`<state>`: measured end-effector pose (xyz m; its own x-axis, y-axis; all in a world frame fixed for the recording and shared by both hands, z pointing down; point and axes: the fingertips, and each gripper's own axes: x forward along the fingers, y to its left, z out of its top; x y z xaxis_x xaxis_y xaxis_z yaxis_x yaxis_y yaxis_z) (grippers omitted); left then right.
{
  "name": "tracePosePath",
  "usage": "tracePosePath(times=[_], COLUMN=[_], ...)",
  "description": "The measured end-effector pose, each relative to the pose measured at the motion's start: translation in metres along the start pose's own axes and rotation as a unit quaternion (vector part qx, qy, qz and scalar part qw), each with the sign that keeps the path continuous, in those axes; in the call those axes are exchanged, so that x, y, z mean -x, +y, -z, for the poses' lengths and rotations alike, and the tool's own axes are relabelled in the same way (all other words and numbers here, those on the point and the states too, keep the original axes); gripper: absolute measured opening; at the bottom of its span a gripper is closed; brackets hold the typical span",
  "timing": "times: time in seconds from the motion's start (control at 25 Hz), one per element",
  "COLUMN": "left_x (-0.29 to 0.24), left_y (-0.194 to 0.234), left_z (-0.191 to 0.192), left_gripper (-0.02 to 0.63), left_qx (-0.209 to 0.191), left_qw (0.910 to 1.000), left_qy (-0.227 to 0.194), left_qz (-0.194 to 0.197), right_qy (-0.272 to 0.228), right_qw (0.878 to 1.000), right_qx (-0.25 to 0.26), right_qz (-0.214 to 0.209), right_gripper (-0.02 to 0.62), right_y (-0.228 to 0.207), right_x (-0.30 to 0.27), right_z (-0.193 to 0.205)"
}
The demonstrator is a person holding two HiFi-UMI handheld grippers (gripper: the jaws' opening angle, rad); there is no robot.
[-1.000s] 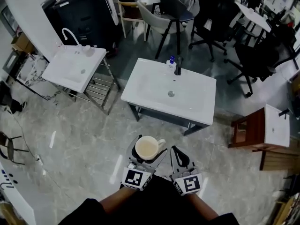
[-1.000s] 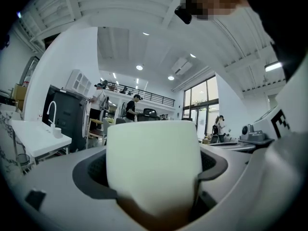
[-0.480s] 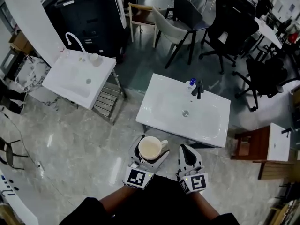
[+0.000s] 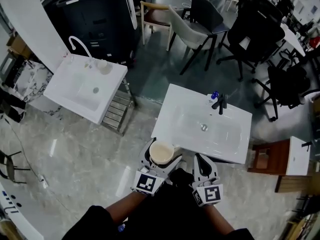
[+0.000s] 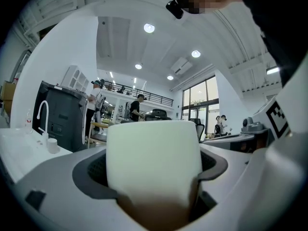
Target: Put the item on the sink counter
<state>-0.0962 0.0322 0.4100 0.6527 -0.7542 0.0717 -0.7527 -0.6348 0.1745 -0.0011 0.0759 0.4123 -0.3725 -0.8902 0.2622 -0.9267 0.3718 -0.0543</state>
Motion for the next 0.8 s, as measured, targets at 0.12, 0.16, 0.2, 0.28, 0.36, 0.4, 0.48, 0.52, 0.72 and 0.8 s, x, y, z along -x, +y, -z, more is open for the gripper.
tracePosePath(times=[0.12, 0.16, 0.2, 0.28, 0.36, 0.4, 0.48, 0.52, 0.72, 0.8], left_x=[-0.015, -0.021, -0.027, -0.041, -0.055, -0.064, -0.087, -0.099, -0.162, -0.188], left_y=[0.015, 0.020, 0.024, 0.031, 0.036, 0.040, 0.048, 0.053, 0.087, 0.100], left_z=[-0.001, 0.000, 0.002, 0.013, 0.022, 0.025, 0.030, 0.034, 0.064, 0.073], left_gripper=[0.460, 0.460, 0.460, 0.460, 0.460, 0.460, 0.460, 0.460, 0.460, 0.460], left_qx=[0.014, 0.011, 0.007, 0.002, -0.005, -0.009, -0.011, -0.008, 0.002, -0.012], left_qw=[0.9999, 0.9999, 0.9999, 0.9999, 0.9999, 0.9998, 0.9996, 0.9995, 0.9979, 0.9975], left_qy=[-0.006, -0.005, -0.001, 0.004, 0.007, 0.010, 0.017, 0.024, 0.054, 0.058], left_qz=[-0.003, -0.005, -0.010, -0.014, -0.015, -0.016, -0.020, -0.021, -0.036, -0.038], right_qy=[0.003, 0.002, -0.001, -0.008, -0.016, -0.021, -0.024, -0.025, -0.030, -0.032], right_qw=[1.000, 1.000, 1.000, 1.000, 1.000, 0.999, 0.999, 0.999, 0.999, 0.999], right_qx=[-0.004, -0.005, -0.006, -0.010, -0.021, -0.028, -0.031, -0.029, -0.026, -0.035], right_qz=[-0.001, -0.004, -0.006, -0.010, -0.012, -0.012, -0.011, -0.010, -0.001, 0.004], right_gripper=[0.032, 0.032, 0.032, 0.032, 0.032, 0.032, 0.032, 0.032, 0.032, 0.032], right_y=[-0.003, -0.004, -0.007, -0.015, -0.025, -0.033, -0.052, -0.061, -0.113, -0.136], right_x=[-0.012, -0.017, -0.023, -0.036, -0.050, -0.058, -0.078, -0.089, -0.140, -0.162], right_z=[0.004, 0.005, 0.004, 0.002, 0.000, 0.000, 0.001, 0.001, -0.002, -0.002])
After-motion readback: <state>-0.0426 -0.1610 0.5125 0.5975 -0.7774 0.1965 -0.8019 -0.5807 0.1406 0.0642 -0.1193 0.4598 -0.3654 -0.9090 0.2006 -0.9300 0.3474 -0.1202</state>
